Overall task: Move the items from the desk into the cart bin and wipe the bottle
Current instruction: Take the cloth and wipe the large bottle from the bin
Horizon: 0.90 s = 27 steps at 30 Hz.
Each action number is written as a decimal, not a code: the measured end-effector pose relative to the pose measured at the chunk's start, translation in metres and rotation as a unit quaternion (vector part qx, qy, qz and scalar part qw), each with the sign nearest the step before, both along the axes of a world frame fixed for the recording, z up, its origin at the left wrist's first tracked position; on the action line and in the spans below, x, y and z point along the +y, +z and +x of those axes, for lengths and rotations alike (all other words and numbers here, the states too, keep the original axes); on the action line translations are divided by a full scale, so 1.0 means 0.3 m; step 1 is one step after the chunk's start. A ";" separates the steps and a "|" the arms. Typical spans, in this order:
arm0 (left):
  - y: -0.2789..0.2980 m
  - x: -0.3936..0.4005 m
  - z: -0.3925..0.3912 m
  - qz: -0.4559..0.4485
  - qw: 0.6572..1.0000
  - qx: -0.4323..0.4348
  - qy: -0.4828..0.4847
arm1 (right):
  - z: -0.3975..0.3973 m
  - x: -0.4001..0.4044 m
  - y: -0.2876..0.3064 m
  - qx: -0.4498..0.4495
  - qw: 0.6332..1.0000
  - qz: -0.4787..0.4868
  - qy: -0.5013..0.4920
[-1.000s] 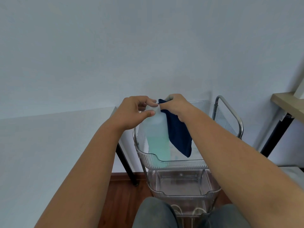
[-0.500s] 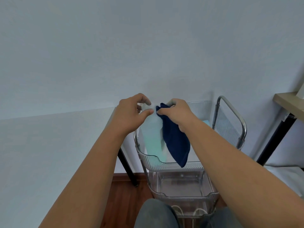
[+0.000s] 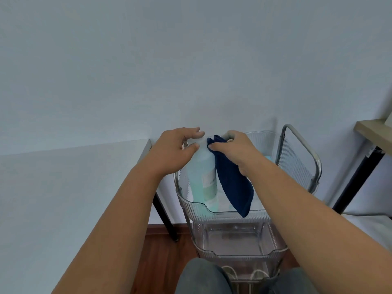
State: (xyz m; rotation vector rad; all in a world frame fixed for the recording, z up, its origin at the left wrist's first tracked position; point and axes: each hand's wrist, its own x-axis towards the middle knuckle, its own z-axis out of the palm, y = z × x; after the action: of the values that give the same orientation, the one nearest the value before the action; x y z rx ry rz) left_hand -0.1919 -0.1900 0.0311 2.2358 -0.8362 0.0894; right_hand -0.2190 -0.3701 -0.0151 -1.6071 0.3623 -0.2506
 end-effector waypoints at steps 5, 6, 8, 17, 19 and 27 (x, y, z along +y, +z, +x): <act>0.023 -0.028 -0.021 0.049 0.992 -0.091 0.066 | 0.022 0.008 0.028 0.005 1.000 -0.024 0.011; 0.028 -0.028 -0.023 0.044 0.993 -0.083 0.065 | 0.033 0.008 0.037 0.008 0.999 -0.031 0.014; 0.035 -0.026 -0.029 0.038 0.996 -0.063 0.052 | 0.059 0.011 0.054 0.019 0.998 -0.049 0.023; 0.029 -0.020 -0.034 0.034 0.999 -0.027 0.015 | 0.039 -0.004 0.058 0.026 0.997 -0.054 0.043; 0.017 -0.028 -0.039 0.047 0.998 -0.051 0.012 | 0.005 -0.016 0.032 0.019 0.999 -0.028 0.037; 0.012 -0.002 -0.045 0.067 0.995 -0.071 -0.012 | 0.022 0.005 0.047 0.013 0.999 -0.025 0.036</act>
State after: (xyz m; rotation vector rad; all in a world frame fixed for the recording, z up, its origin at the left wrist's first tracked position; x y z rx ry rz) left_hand -0.2053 -0.1906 0.0348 2.3658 -0.9700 0.1874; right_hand -0.2125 -0.3685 -0.0009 -1.6706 0.3204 -0.1845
